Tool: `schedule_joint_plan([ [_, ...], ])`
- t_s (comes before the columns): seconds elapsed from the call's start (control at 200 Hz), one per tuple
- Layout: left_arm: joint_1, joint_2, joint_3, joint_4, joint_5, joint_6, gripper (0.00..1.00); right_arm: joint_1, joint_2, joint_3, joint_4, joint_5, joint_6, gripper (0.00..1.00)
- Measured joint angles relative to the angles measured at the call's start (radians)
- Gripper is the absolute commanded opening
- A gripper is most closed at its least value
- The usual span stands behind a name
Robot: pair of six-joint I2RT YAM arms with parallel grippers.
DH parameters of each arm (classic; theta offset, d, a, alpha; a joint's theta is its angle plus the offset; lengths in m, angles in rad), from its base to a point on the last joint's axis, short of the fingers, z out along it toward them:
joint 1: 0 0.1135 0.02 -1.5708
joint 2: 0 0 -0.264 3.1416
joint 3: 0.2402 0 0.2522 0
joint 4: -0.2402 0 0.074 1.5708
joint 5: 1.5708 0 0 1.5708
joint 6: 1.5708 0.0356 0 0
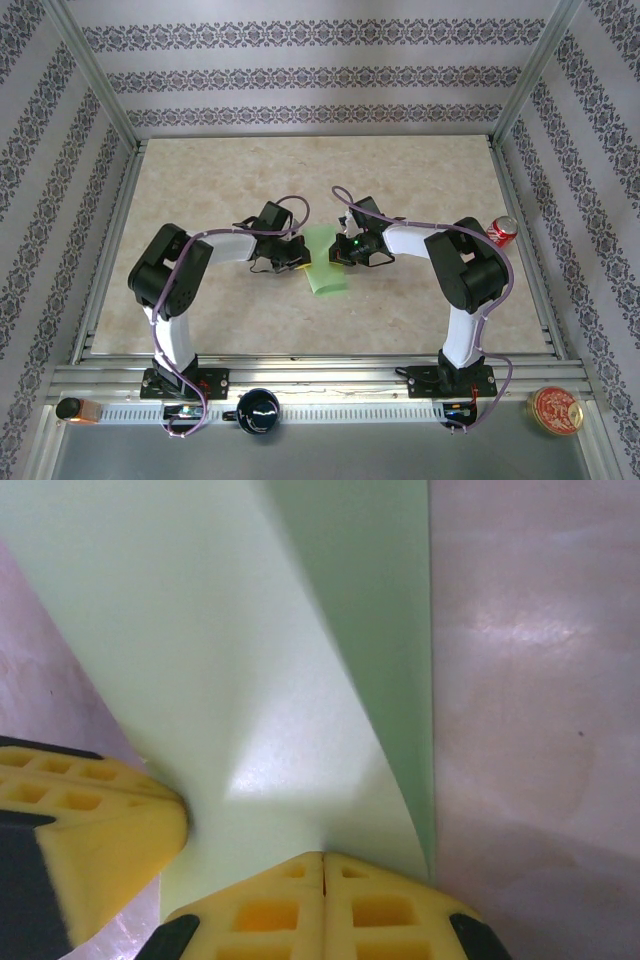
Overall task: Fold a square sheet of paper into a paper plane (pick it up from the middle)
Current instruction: First fold the square sheet of paper in half at the center of the table.
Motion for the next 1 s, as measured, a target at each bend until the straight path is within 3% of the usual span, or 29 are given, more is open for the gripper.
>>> schedule_joint_plan([
  [0.425,-0.051,-0.044,-0.045,0.034,0.022,-0.119,0.0,0.0,-0.001,-0.002,0.003,0.0,0.013,0.0],
  [1.004,-0.051,-0.082,-0.141,0.079,0.003,-0.105,0.0,0.001,-0.002,-0.003,0.005,0.002,0.026,0.0],
])
